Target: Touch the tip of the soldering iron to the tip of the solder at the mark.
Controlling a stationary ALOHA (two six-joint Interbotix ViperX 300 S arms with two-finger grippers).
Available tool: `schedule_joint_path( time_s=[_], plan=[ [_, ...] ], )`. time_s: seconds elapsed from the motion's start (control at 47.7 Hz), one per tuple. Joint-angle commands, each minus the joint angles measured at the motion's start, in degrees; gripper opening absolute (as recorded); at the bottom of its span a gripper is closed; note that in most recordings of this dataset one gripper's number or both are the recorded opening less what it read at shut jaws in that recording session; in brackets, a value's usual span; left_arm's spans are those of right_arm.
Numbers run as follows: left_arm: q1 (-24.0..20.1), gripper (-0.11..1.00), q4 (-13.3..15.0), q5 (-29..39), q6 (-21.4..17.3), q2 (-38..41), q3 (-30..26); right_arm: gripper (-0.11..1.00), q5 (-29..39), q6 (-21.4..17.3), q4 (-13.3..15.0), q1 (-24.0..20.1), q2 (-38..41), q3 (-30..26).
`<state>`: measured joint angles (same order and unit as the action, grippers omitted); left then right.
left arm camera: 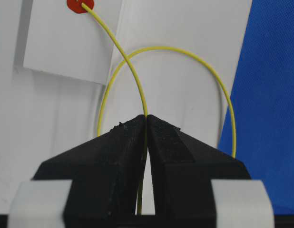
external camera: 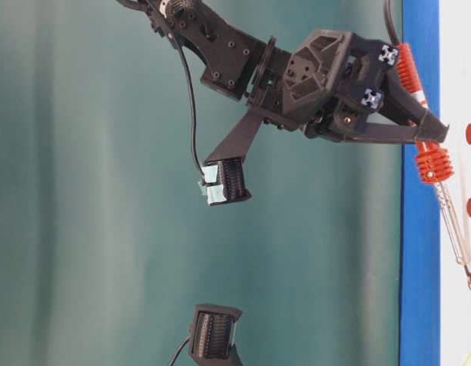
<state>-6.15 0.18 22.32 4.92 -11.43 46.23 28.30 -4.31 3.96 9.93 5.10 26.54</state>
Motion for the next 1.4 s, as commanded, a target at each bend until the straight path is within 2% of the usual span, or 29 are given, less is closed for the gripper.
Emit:
schedule_joint_path(
  time_s=[0.0, 1.006, 1.383],
  plan=[
    [-0.2, 0.02, -0.1, -0.2, -0.1, -0.3, -1.2, 0.06, -0.2, 0.0, 0.1, 0.0, -0.7, -1.3],
    [-0.1, 0.02, -0.1, -0.2, 0.0, -0.6, -1.2, 0.06, -0.2, -0.4, 0.1, -0.3, -0.7, -1.1],
    [-0.1, 0.02, -0.1, 0.4, 0.1, -9.1, 1.8, 0.06, -0.2, -0.4, 0.0, -0.3, -0.7, -1.1]
  ],
)
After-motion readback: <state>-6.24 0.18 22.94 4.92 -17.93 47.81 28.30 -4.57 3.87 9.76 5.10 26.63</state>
